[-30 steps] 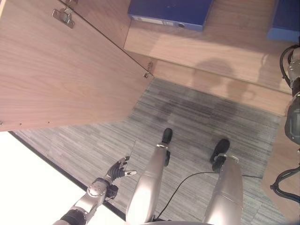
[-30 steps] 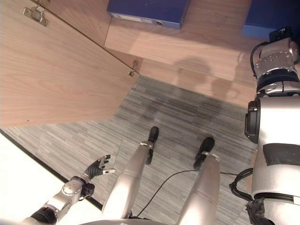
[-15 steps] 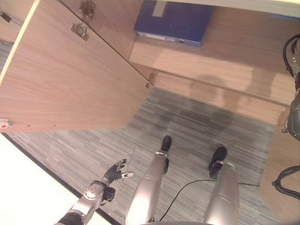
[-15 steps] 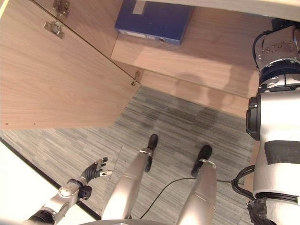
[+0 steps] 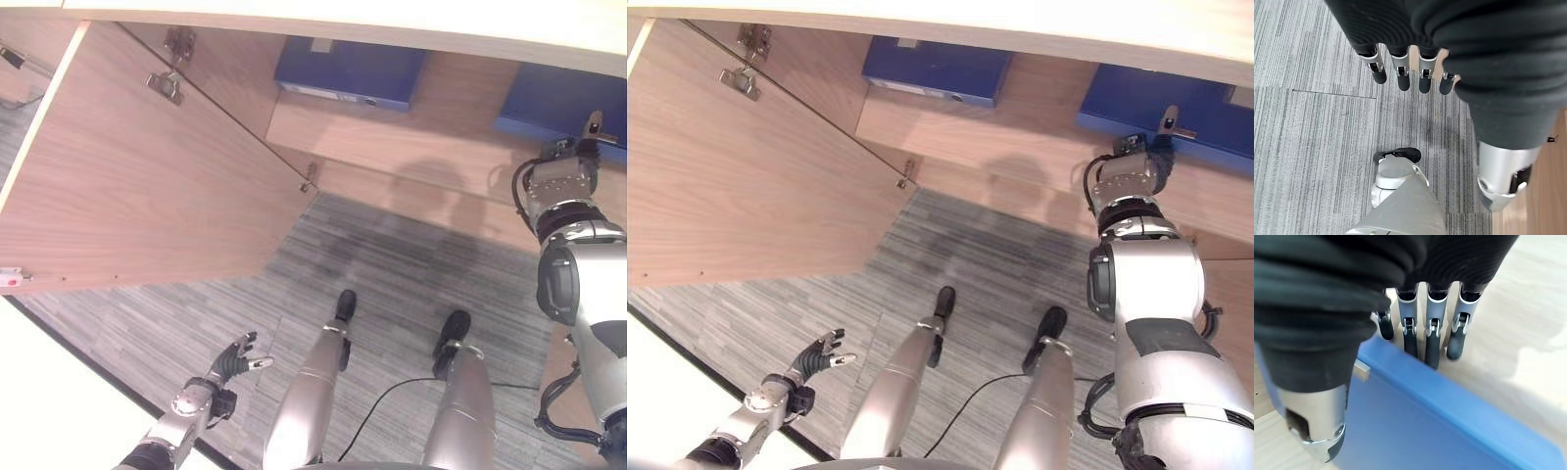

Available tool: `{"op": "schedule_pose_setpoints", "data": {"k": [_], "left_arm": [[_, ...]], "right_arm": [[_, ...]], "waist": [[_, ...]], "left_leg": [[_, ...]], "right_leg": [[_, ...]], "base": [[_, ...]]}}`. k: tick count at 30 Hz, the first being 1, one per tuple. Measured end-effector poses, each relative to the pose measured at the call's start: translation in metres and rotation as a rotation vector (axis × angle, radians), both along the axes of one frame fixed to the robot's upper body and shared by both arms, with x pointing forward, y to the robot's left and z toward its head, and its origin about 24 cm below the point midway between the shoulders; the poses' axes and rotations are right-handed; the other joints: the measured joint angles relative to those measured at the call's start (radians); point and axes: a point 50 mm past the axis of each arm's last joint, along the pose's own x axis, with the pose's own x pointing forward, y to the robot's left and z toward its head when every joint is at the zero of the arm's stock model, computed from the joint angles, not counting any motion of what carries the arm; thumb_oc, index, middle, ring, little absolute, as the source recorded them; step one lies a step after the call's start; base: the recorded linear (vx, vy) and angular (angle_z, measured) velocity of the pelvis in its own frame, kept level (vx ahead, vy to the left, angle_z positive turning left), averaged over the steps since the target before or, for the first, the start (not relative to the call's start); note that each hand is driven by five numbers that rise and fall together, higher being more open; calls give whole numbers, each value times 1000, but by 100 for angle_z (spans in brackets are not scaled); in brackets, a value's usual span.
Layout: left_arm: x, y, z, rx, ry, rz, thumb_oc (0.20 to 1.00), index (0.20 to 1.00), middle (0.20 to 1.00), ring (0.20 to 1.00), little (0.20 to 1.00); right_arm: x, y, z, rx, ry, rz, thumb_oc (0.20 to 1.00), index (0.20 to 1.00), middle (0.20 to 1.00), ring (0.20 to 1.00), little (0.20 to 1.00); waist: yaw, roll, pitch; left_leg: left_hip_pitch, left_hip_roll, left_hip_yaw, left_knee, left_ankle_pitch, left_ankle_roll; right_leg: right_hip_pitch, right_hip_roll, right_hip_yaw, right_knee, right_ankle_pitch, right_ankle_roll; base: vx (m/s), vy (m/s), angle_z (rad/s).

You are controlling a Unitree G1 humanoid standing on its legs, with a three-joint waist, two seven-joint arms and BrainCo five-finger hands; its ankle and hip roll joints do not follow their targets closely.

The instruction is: Put the empty folder in the office cabinet

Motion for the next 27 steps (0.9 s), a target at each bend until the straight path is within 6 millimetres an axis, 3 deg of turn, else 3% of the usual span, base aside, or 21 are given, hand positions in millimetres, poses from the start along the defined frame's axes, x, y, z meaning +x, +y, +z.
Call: {"op": "schedule_pose_setpoints", "data": {"k": [8,10,11,15,17,21,22,26,27], "left_arm": [[-3,2,-5,-3,23,36,1000,1000,1000,1000,1000],[-2,-3,-6,-21,19,45,1000,1000,1000,1000,1000],[-3,-4,-6,-23,22,48,1000,1000,1000,1000,1000],[0,-7,-4,-34,9,45,1000,1000,1000,1000,1000],[0,-6,-6,-33,14,49,1000,1000,1000,1000,1000],[-1,-3,-7,-28,22,62,1000,1000,1000,1000,1000],[0,-1,-6,-30,19,73,1000,1000,1000,1000,1000],[-3,6,-7,-26,23,108,1000,1000,1000,1000,1000],[-3,6,-7,-27,23,108,1000,1000,1000,1000,1000]], "right_arm": [[8,25,-12,13,-27,28,1000,1000,1000,1000,1000],[10,34,-21,27,-3,46,1000,1000,1000,1000,1000],[10,36,-23,28,-2,52,1000,1000,1000,1000,1000],[8,33,-27,49,-5,47,1000,1000,1000,1000,1000],[8,33,-27,48,-4,48,1000,1000,1000,1000,1000],[9,32,-20,18,-14,52,1000,1000,1000,1000,1000],[11,34,-14,9,-25,57,1000,1000,1000,1000,1000],[15,38,16,-59,-48,72,1000,1000,1000,1000,1000],[11,26,28,-96,-38,49,1000,1000,1000,1000,1000]], "waist": [[-5,4,4],[-7,2,6],[-7,1,7],[-14,1,27],[-13,0,28],[-12,0,34],[-10,-2,37],[-27,-5,57],[-19,-3,62]], "left_leg": [[20,15,-2,-35,14,-5],[32,17,-6,-61,13,-7],[33,20,-5,-60,27,-15],[54,31,-11,-79,26,-18],[55,30,-18,-82,32,-27],[54,35,-16,-79,32,-27],[56,35,-16,-83,26,-19],[57,33,-25,-103,42,-26],[52,35,-23,-106,50,-26]], "right_leg": [[7,14,-7,-14,4,-12],[10,16,-3,-14,-15,1],[8,18,-8,-11,-5,-11],[19,21,-20,6,-28,-10],[21,23,-18,1,-18,-26],[25,26,-25,-2,-13,-28],[26,25,-26,-2,-28,-12],[23,23,-26,-6,-24,-21],[26,28,-33,-28,4,-28]], "base": [[-33,-19,-2],[-18,-47,2],[-18,-63,3],[-10,-35,4],[-51,7,1],[21,-31,-1],[89,-35,10],[-22,4,1],[-85,17,-3]]}}
